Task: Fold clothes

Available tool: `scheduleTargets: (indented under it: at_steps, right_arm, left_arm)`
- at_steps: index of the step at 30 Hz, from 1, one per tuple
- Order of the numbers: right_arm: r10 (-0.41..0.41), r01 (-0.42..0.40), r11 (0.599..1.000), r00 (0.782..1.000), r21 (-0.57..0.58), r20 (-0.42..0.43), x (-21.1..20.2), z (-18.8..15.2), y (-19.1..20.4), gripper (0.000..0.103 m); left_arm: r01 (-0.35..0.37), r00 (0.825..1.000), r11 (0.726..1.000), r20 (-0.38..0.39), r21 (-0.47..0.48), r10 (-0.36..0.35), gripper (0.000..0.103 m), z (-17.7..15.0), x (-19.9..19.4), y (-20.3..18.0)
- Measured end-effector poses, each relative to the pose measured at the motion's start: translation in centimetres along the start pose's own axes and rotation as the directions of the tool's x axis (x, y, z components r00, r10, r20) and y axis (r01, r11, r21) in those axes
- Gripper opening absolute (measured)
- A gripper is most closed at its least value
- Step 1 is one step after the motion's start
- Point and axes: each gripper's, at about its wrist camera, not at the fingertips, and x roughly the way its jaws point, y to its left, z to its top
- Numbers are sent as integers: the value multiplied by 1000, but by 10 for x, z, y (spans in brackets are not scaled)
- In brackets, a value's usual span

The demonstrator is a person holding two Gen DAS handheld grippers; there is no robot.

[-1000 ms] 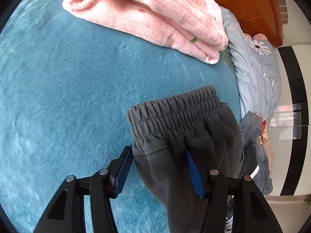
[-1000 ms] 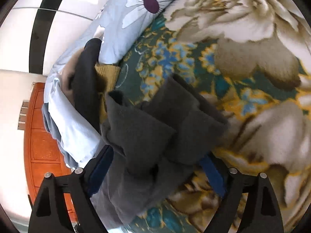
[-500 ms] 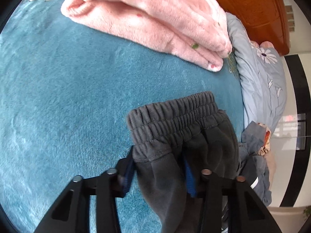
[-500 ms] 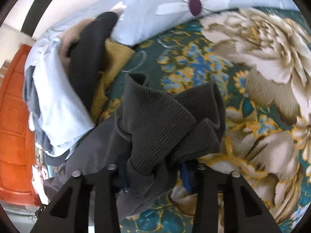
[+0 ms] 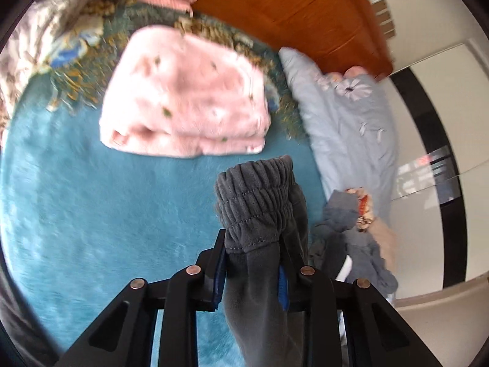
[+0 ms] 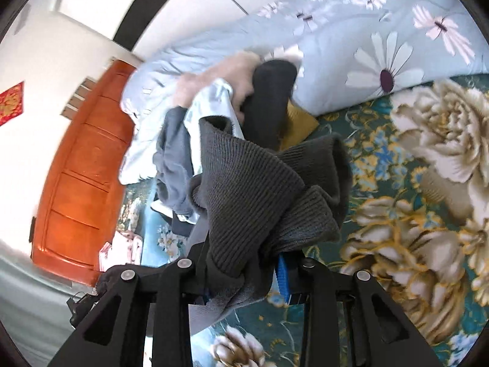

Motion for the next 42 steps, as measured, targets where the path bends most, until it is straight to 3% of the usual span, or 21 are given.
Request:
scheduleTargets:
  at_steps: [3,6,9,13,19,23,28,30,33,35,37,40,42]
  right_arm:
    - [-57,58,997,998,48,-19,1,-11,-47,34]
    - [-163,176,971,982,162,-91,23,-32,-105,34]
    - [-163,184,954,981,235,-109,29,-46,-128,34]
    - [-168,196,944,978,265,-124,35,-51,-138,35]
    - [-183,212,945,974,250,-136,39,-51,-133,36]
    - [-182,213,941,973,261,-139,37,-53,-141,37]
    - [-191,223,938,972,266,-140,41,-52,-141,37]
    - [-198,229,934,971,273,-135,41,-53,-141,38]
    - [-218,246,931,967,270,-133,41,-53,-137,39]
    - [-225,254,929,965,269,-132,40,-53,-135,39]
    - [-231,259,927,964,272,-130,38,-52,-131,39]
    - [-237,265,928,962,262,-133,35,-51,-124,40]
    - [-235,262,932,963,249,-131,33,-50,-120,40]
  left_arm:
    - [4,1000,1000,-15,-17,-4,29,-14,-10,33]
    - [-62,989,996,-136,-63,53,29,-49,19,75]
    - [-144,978,984,-170,-105,124,29,-75,28,105]
    - [-128,978,973,-185,-191,92,29,-80,24,124]
    - [-161,972,980,-190,-112,138,33,-76,20,101]
    - [-194,963,978,-206,-70,176,41,-77,11,96]
    - [-211,968,975,-151,-63,199,43,-69,-19,91]
    - [-193,973,981,-137,-28,187,43,-76,-28,77]
    - [-104,977,993,-179,57,113,48,-108,-22,33]
    - [-46,962,988,-261,148,84,49,-143,-3,-2]
    - [18,927,962,-364,271,85,49,-187,22,-39]
    - [99,873,872,-462,479,155,49,-257,52,-88]
    - [123,853,813,-480,570,207,49,-293,64,-106]
